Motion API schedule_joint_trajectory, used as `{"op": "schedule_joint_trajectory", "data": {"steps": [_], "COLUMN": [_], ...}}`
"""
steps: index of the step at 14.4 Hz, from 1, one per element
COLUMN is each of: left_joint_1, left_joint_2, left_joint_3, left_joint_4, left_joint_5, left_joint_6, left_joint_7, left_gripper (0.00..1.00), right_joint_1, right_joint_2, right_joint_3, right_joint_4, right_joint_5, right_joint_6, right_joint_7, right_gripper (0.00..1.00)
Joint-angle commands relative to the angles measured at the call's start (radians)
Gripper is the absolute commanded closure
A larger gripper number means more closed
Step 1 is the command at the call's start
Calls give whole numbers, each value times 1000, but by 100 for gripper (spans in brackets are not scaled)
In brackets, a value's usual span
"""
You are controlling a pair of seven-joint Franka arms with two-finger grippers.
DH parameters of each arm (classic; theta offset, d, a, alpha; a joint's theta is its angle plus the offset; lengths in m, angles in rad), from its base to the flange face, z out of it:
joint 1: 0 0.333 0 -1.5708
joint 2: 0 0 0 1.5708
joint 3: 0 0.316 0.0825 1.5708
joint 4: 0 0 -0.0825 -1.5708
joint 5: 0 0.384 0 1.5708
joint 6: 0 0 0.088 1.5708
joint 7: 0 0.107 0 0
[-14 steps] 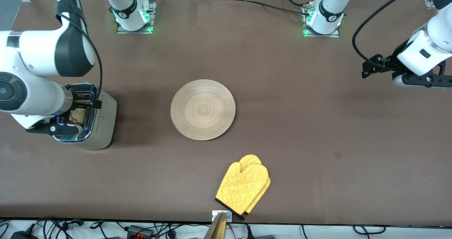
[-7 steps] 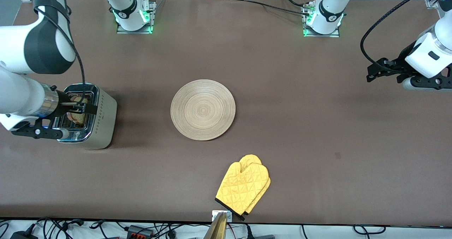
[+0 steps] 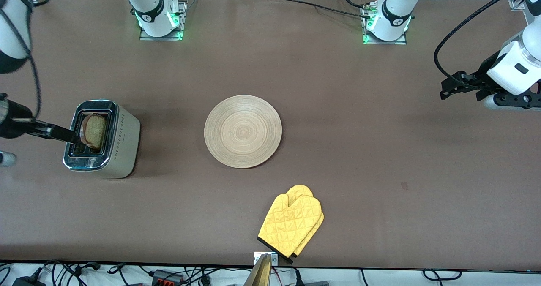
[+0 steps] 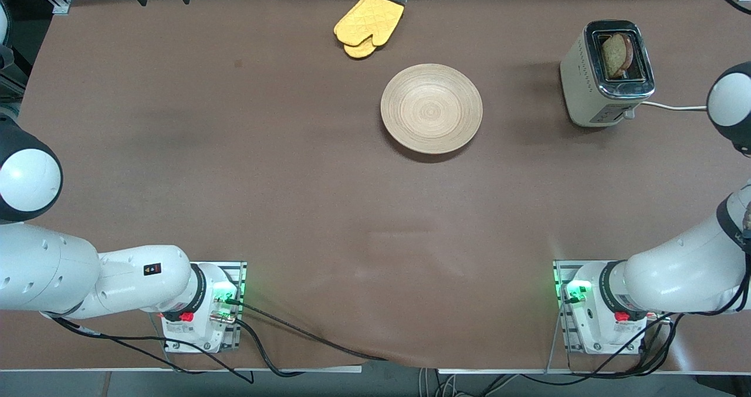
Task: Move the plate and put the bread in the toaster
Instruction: 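Open the right gripper and raise it away from the toaster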
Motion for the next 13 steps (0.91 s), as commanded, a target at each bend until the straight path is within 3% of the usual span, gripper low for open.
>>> {"op": "schedule_joint_trajectory", "data": {"steps": [1,3,7,11,13], "left_joint_1": [2,7,24,18,18], "left_joint_2": [25,22,34,44,41], "left_joint_3": [-4,-6,0,-12,-14], "left_joint_4": [47,44,56,68,68], "left_joint_5": [-1,-1,-1,68,70], "left_joint_6": [-3,-12,-12,-3,-3], "left_joint_7": [-6,-9,-4,-9,-10], "left_gripper": [0,0,0,0,0], "right_joint_1": [-65,-69,-70,-70,-70], "right_joint_2": [-70,-127,-170,-337,-374], "right_joint_3": [60,51,34,34,33], "right_joint_4": [-89,-159,-195,-484,-546], "right_joint_5": [9,6,-3,-14,-15], "right_joint_6": [31,71,-7,166,199], "right_joint_7": [-54,-106,-149,-204,-197], "right_gripper": [0,0,0,0,0]}}
